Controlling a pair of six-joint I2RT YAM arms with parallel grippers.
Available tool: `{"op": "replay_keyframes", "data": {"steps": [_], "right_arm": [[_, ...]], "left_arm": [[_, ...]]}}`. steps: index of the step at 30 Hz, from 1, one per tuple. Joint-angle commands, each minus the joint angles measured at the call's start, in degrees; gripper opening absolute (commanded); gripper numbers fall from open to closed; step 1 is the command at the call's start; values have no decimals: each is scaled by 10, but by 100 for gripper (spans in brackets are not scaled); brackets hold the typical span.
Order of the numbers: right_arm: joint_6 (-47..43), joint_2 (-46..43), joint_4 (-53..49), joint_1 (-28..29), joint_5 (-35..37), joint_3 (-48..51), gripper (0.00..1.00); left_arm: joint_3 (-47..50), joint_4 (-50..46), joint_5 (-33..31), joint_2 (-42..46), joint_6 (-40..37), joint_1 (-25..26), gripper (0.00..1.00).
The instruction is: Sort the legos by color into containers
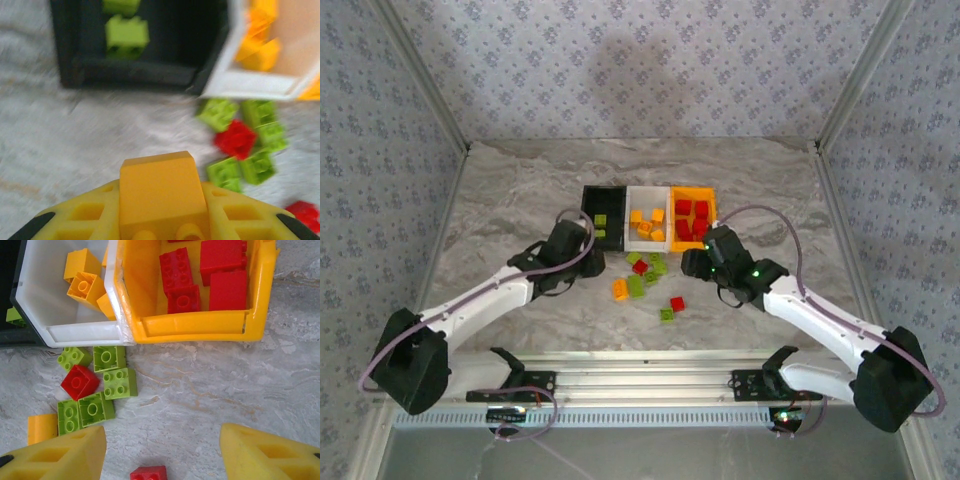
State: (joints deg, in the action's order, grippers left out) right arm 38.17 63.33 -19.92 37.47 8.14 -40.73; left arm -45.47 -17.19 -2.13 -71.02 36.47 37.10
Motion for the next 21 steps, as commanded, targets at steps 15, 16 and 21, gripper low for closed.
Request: {"op": "replay_keyframes", "data": {"steps": [15,16,21], "right_arm": [[18,-48,-21,-8,11,31,63],[19,-50,-21,-8,9,33,63],[18,-61,-8,-8,-7,41,65]], "left_arm": [[-428,-38,-1,-394,-62,24,36],[-443,-42,-3,-409,-61,24,37],[-497,-54,15,-459,-42,24,49]]}}
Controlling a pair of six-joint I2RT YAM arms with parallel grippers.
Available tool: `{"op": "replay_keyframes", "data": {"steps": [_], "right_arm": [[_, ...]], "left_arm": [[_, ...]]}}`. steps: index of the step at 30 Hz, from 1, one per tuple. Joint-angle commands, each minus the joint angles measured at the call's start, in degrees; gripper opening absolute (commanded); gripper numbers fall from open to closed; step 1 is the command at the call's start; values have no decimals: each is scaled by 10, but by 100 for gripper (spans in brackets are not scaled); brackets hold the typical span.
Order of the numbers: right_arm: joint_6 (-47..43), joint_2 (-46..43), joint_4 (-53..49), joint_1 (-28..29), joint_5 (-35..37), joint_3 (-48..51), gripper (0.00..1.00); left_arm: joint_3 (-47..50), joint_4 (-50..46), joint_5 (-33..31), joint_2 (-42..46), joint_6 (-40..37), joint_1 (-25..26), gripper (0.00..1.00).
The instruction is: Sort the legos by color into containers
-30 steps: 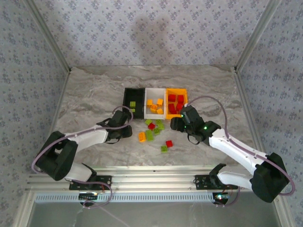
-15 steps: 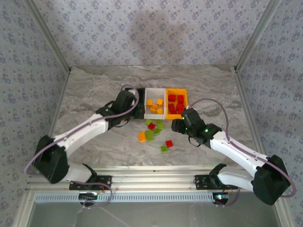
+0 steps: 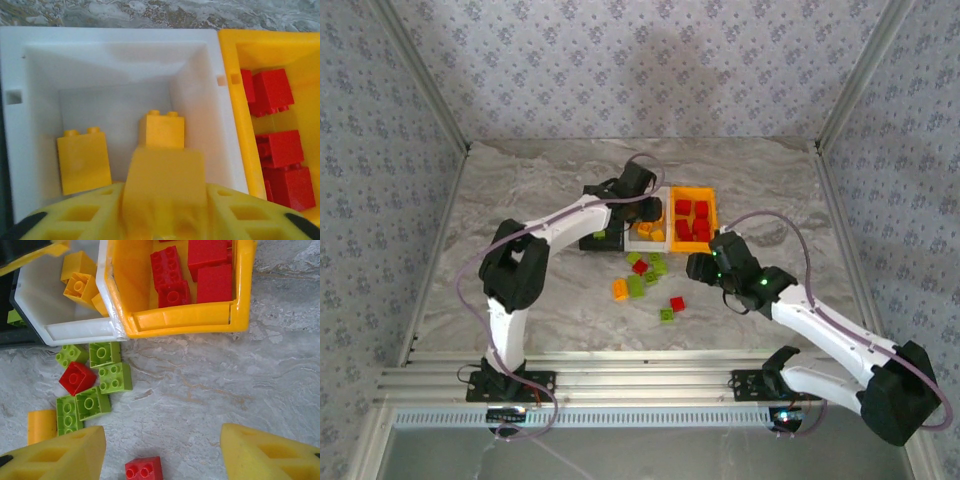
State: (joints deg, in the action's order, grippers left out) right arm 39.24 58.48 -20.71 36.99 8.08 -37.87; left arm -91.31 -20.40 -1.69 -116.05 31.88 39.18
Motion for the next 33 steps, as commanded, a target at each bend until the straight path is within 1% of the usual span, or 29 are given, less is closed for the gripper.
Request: {"op": "replay_keyframes", "data": {"steps": [1,3,5,8,11,17,18,20,26,30,33], "right_arm": [[7,-15,5,-4,-12,15,66],[6,-17,7,-4,-20,16,67],[5,-19,6,-3,-24,17,67],[4,-20,5,-3,-29,20,67],[5,-19,7,-1,-35,26,68],[0,2,3,21,-46,31,68],[0,8,3,27,-47,33,68],[-1,23,2,43,-49,34,68],[-17,84,0,113,-42,17,67],[-23,125,-2,161,-33,-3,66],[4,151,-22,189,-26,-15,66]], "left_arm": [[-45,-23,11,-13,8,4,55],[-54,-24,10,-12,12,6,67],[-56,-24,6,-1,13,10,74],[-35,-12,6,40,14,16,81],[12,14,11,105,16,27,87],[154,66,10,268,13,62,95],[183,74,10,299,15,69,99],[245,81,1,356,18,85,100],[424,79,-28,517,50,111,99],[504,43,-49,604,80,111,100],[540,9,-63,655,99,111,99]]}}
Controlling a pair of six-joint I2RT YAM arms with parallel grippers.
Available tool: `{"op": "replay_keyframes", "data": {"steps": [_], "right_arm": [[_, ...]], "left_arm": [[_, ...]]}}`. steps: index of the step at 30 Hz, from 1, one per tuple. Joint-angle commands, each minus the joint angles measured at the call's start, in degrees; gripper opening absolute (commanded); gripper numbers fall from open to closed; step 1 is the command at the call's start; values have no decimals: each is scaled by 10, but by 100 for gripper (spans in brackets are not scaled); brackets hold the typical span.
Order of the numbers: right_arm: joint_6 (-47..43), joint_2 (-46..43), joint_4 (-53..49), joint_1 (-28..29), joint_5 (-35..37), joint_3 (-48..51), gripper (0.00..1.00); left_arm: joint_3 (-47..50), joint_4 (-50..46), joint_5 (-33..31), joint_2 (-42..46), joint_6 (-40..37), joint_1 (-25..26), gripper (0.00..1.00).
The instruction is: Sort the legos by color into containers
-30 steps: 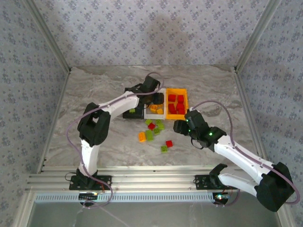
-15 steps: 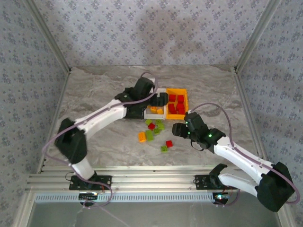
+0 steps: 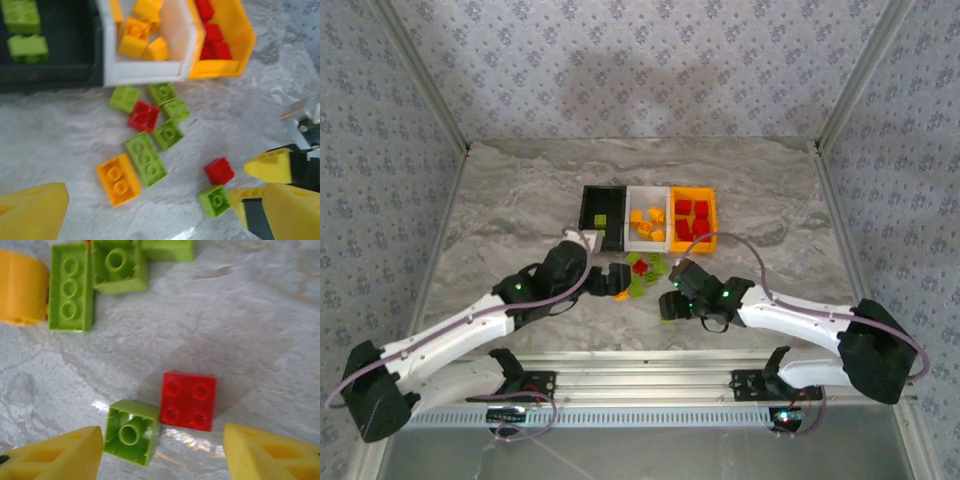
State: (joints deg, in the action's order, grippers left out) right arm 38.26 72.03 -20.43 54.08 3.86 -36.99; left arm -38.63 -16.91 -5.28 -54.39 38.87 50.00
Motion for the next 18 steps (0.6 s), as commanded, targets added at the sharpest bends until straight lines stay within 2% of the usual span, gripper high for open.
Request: {"op": "replay_keyframes", "data": {"steps": [1,4,8,18], "right_arm": [[26,23,-36,27,23,-27,66],[54,40,-54,50,28,-32,66],[67,78,-61,61,-1,-45,66],[58,176,-112,86,78,-133,61]], "left_arm": [[23,-32,-31,54,34,3,99],[44,-54,-54,89,43,3,99],[52,-74,-83,110,45,1,99],[48,-100,-99,123,42,-5,100]]}}
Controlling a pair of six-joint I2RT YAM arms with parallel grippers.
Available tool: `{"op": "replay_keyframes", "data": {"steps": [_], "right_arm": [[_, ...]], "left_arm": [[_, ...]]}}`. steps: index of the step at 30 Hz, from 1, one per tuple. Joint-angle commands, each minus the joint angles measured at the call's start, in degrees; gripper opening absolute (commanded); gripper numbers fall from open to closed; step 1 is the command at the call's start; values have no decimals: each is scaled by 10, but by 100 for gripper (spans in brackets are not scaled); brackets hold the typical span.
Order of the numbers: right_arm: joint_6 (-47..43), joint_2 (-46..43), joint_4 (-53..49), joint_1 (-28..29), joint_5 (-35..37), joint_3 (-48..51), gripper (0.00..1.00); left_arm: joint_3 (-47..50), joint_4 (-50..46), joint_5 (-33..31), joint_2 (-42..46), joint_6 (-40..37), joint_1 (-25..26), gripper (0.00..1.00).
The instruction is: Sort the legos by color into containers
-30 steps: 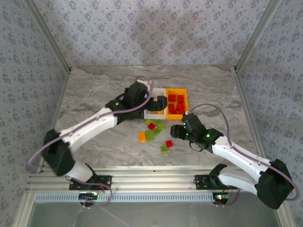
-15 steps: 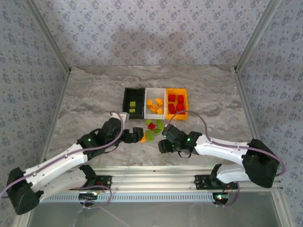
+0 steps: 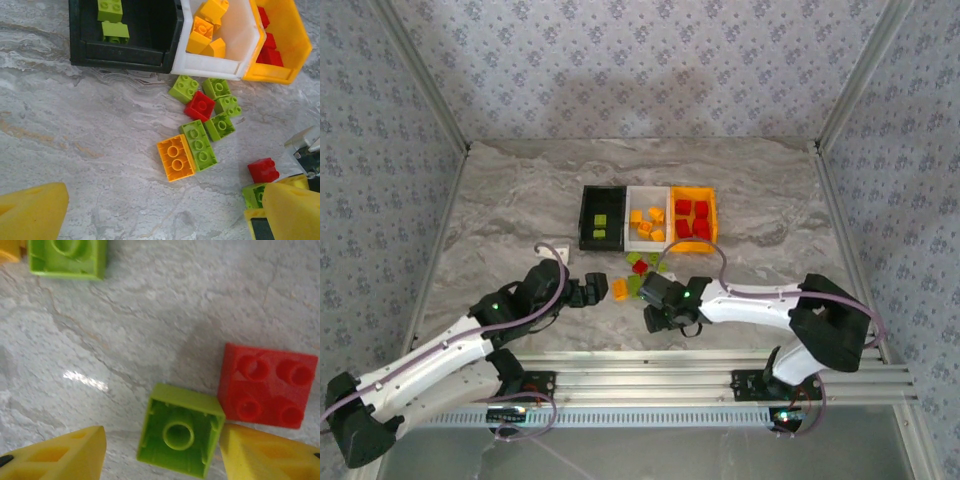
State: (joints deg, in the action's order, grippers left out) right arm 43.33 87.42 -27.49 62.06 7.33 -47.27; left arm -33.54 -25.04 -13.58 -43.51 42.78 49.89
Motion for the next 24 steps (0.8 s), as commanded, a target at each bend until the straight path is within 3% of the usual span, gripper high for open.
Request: {"op": "replay_keyframes", "data": {"steps": [1,10,15,20,24], "right_arm": [[6,31,-49,7,47,-37,60],[-1,70,-59,13,55,-49,41],[-17,45,-46,22,64,-56,28],[-64,6,-35,11,49,-109,26],[-114,36,-25,-25,25,-197,26]], "left_arm": [[-3,-22,-18,17,4,-5,99],[4,-32,-23,43,5,-9,100],[2,-40,-31,49,2,-9,100],[8,-53,-48,66,1,-10,100],[20,-61,-57,84,7,-10,100]]}}
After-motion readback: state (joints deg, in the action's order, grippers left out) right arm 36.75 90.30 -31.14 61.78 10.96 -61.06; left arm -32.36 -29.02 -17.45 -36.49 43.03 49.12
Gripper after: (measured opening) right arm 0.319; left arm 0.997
